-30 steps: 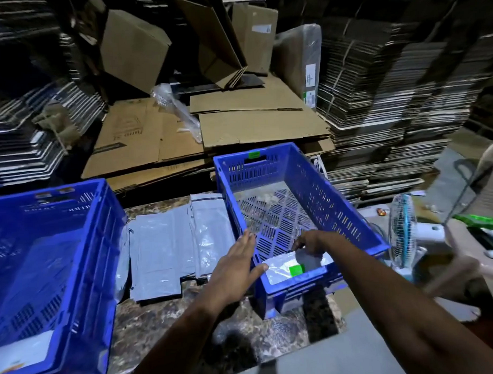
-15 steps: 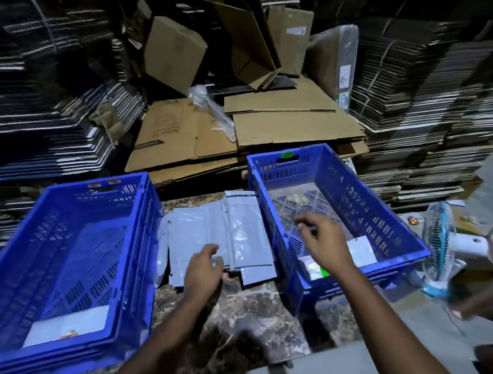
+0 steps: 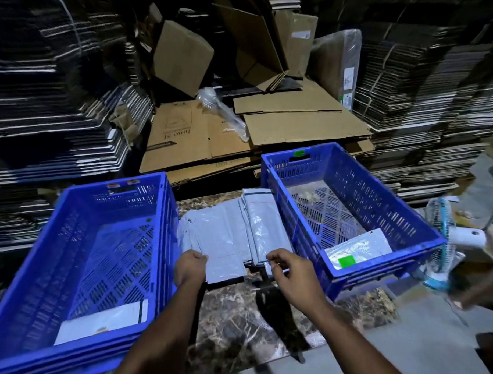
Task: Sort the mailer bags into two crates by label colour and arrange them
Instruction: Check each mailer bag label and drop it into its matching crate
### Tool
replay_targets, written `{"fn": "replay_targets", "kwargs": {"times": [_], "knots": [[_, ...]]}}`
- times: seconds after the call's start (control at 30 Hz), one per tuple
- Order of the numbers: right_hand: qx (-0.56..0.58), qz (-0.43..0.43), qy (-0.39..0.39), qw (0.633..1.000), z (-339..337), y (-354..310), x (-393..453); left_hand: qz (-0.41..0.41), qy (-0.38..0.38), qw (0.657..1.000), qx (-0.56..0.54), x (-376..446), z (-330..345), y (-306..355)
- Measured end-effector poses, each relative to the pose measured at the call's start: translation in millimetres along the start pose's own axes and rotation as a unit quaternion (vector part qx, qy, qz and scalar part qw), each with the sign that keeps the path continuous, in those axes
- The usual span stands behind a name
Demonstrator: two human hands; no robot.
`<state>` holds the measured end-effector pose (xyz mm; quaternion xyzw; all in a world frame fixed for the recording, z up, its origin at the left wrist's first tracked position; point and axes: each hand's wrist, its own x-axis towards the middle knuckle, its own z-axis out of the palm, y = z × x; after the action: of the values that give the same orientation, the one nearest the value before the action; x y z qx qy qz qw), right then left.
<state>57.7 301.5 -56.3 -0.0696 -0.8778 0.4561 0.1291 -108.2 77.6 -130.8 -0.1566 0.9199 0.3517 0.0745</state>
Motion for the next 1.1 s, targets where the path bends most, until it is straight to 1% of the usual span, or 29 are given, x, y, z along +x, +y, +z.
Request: {"fn": "replay_targets", "kwargs": {"times": [0.07, 0.13, 0.23, 0.3, 0.37, 0.43, 0.63, 0.73, 0.8, 0.87, 1.0, 1.07, 1.1], "knots": [[-0.006, 0.004, 0.005, 1.0, 2, -4, -2, -0.006, 0.002, 1.0, -0.022, 1, -2, -1], [-0.007, 0.008, 0.013, 1.0, 5, -7, -4, 0.003, 0.029, 0.999, -0.037, -6, -8, -1], [0.0, 0.014, 0.029, 0.999, 13, -13, -5, 0.089, 0.105, 0.99, 0.018, -17, -22, -3], [0.002, 0.016, 0.025, 1.0, 19, -17, -5, 0.127, 0.137, 0.982, -0.009, -22, -32, -4], [0.0, 0.017, 0.009, 1.0, 26, -21, -4, 0.142, 0.139, 0.979, -0.039, -27, -39, 0], [0.003, 0.012, -0.001, 1.0, 32, -25, -3, 0.153, 0.128, 0.978, -0.063, -36, -47, 7], [0.036, 0.024, -0.031, 0.999, 42, -34, 4, 0.132, 0.063, 0.959, -0.244, -56, -64, 22], [0.065, 0.033, -0.037, 0.997, 41, -40, 6, 0.106, 0.023, 0.93, -0.351, -63, -74, 29], [0.114, 0.049, -0.068, 0.99, 41, -46, 11, 0.103, -0.026, 0.905, -0.411, -77, -77, 28], [0.162, 0.055, -0.087, 0.981, 41, -54, 16, 0.11, -0.068, 0.887, -0.444, -96, -78, 25], [0.235, 0.032, -0.026, 0.971, 39, -67, 24, 0.142, -0.121, 0.856, -0.482, -134, -89, 26], [0.257, 0.022, -0.02, 0.966, 36, -73, 25, 0.15, -0.129, 0.852, -0.485, -143, -97, 30], [0.264, 0.015, -0.026, 0.964, 34, -77, 25, 0.15, -0.121, 0.857, -0.477, -144, -100, 31]]}}
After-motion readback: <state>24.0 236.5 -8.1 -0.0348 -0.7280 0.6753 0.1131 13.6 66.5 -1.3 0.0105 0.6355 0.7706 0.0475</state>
